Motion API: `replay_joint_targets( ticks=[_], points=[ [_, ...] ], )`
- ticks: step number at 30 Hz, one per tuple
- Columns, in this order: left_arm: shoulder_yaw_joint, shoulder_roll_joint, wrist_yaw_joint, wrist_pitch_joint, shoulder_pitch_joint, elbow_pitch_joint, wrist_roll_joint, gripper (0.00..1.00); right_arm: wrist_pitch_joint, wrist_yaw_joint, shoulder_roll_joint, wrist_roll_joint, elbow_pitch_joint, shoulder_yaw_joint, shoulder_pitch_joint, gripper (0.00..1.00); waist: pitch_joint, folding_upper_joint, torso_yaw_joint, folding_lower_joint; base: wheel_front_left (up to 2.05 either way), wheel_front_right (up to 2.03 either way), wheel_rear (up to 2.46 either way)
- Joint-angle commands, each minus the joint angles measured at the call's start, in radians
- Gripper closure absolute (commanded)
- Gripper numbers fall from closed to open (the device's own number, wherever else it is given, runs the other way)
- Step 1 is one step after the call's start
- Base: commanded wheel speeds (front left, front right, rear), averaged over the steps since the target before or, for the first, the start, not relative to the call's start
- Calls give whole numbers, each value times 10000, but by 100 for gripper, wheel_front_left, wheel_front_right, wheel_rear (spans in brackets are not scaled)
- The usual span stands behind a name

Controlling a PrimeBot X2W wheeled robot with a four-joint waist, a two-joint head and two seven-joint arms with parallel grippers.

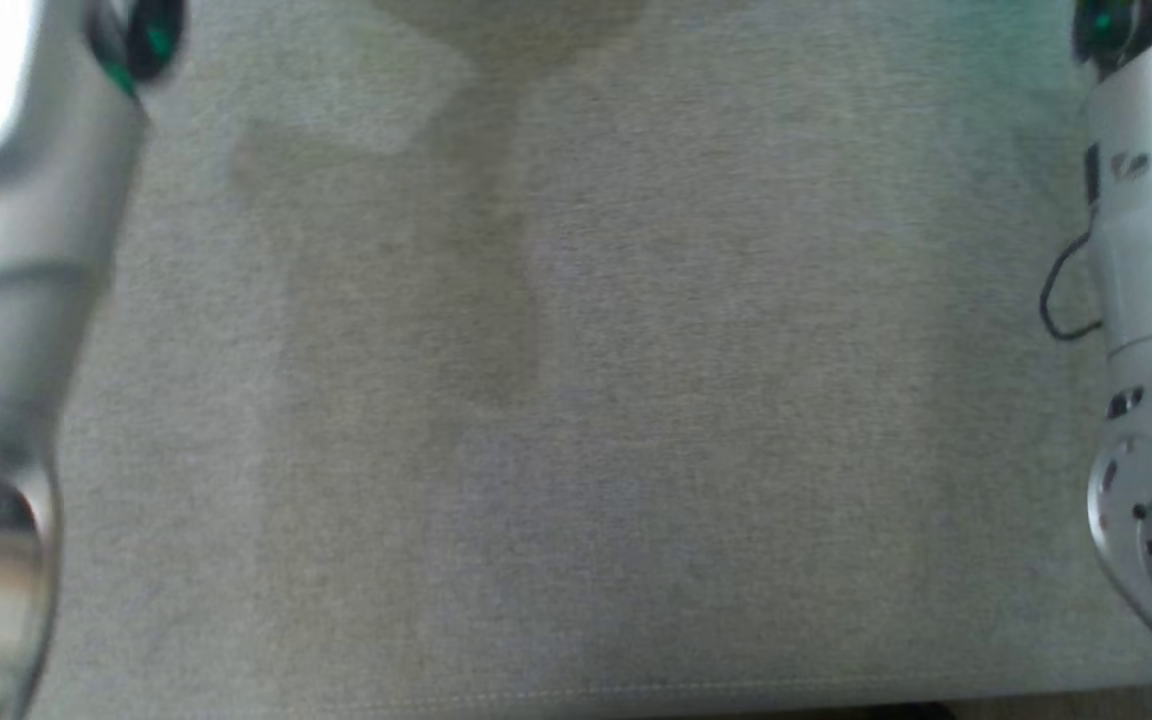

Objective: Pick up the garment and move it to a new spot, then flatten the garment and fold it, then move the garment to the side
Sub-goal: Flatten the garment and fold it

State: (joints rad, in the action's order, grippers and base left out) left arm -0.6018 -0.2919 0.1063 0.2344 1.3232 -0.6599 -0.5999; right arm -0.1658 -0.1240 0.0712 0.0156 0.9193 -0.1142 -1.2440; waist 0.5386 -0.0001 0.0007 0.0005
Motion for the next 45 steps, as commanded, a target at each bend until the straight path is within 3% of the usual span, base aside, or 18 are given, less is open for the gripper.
replay_joint_targets(
  ticks=[1, 9, 17, 22, 25, 35, 40, 45],
  points=[
    [388, -355, 90, 154, -169, 428, -197, 100, -351, -67, -209, -266, -165, 160, 46, 100, 40, 1, 150, -5, 0, 0, 0],
    [992, -648, 147, 266, -2795, 1655, -829, 100, -896, -67, -209, -1362, -167, 605, 1608, 100, -640, 1, 90, -5, 0, 0, 0],
    [1689, -1140, -129, 271, -6534, 3934, -1475, 100, -956, -67, -210, -2106, -1758, 781, 4338, 100, -1884, 1, 15, -5, 0, 0, 0],
    [1407, -1409, -585, 157, -8763, 5290, -1563, 100, -957, -67, -210, -2454, -2868, 641, 6523, 100, -2923, 1, 89, -5, 0, 0, 0],
    [1277, -1567, -1246, -17, -10490, 6382, -1738, 100, -753, -67, -210, -2673, -3940, 359, 8367, 100, -3707, 1, 178, -5, 0, 0, 0],
    [821, -2295, -2718, -551, -14038, 8746, -1736, 100, 1080, -67, -210, -3285, -7375, -2, 12578, 100, -5043, 1, 341, -5, 0, 0, 0],
    [653, -2520, -2972, -843, -14668, 9157, -1778, 100, 2001, -67, -210, -3434, -8305, -48, 13591, 100, -5312, 1, 349, -5, 0, 0, 0],
    [372, -2400, -2849, -998, -14603, 8965, -1782, 100, 2562, -67, -210, -3408, -8166, -231, 13765, 100, -5381, 1, 316, -5, 0, 0, 0]
  ],
)
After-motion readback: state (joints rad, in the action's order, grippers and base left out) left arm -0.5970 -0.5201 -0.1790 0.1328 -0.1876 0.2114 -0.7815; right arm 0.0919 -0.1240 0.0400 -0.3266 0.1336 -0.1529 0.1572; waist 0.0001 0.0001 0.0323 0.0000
